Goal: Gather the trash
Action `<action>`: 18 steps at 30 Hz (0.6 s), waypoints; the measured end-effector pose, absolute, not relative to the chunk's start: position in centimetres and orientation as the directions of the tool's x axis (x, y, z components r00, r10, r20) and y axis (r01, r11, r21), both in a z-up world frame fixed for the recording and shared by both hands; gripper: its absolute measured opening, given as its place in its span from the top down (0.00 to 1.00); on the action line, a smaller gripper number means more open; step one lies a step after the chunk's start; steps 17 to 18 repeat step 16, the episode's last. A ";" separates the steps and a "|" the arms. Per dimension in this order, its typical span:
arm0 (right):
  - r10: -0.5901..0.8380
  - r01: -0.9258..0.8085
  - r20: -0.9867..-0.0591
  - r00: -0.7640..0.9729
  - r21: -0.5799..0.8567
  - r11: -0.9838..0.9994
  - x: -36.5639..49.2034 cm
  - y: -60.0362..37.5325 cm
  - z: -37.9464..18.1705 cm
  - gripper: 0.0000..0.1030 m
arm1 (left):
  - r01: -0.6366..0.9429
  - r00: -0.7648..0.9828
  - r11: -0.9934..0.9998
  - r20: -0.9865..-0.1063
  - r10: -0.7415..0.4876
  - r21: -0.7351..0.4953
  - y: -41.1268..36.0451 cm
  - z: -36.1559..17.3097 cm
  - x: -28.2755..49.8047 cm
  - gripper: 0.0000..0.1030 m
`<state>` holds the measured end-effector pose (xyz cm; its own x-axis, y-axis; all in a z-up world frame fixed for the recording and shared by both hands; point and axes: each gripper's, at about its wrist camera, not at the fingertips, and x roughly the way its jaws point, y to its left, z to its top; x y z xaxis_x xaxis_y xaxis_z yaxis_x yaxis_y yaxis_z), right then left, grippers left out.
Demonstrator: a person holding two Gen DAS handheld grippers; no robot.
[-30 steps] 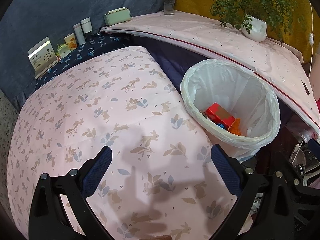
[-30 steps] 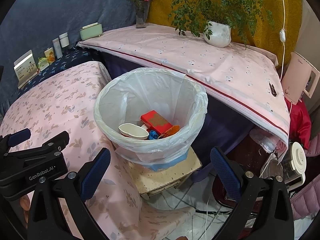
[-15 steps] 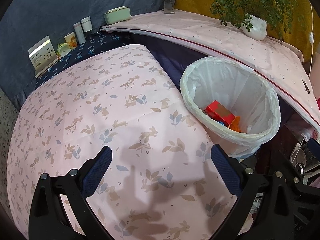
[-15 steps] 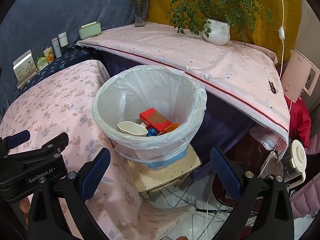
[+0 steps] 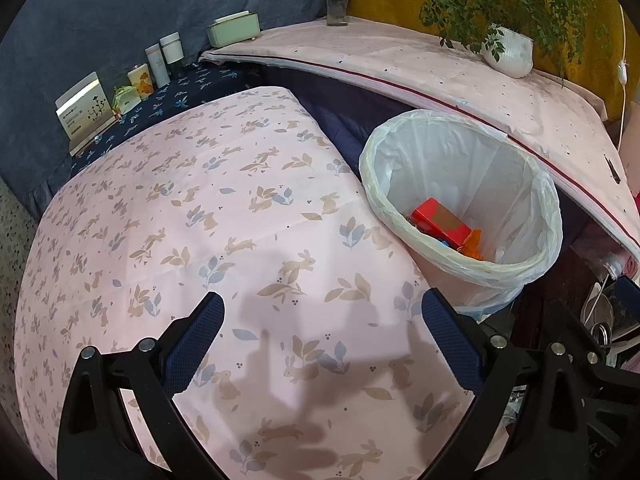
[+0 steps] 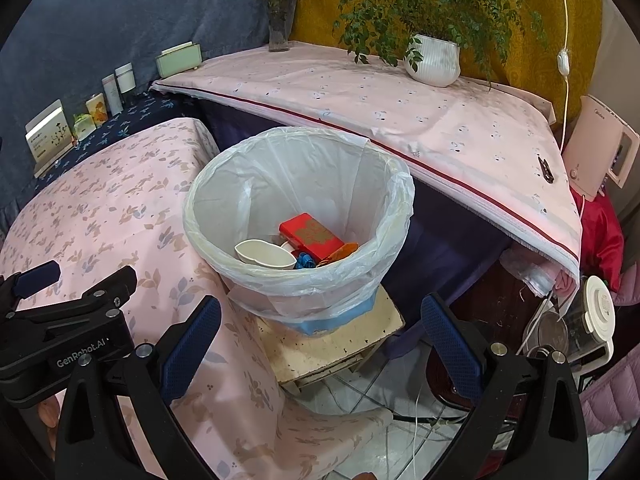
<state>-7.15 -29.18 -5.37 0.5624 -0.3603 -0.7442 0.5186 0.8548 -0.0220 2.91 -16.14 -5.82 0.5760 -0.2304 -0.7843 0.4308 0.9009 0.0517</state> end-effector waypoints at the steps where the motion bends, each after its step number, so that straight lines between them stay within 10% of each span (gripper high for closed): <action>1: -0.360 0.519 -0.744 0.562 -0.022 0.855 -7.2 -29.2 -5.4 0.06 | 0.431 0.576 0.901 -0.784 -0.230 0.052 -16.1 -5.9 2.9 0.08; 18: -0.360 0.519 -0.745 0.561 -0.023 0.855 -7.1 -29.1 -5.3 0.06 | 0.437 0.583 0.898 -0.779 -0.231 0.061 -16.1 -5.9 3.0 0.08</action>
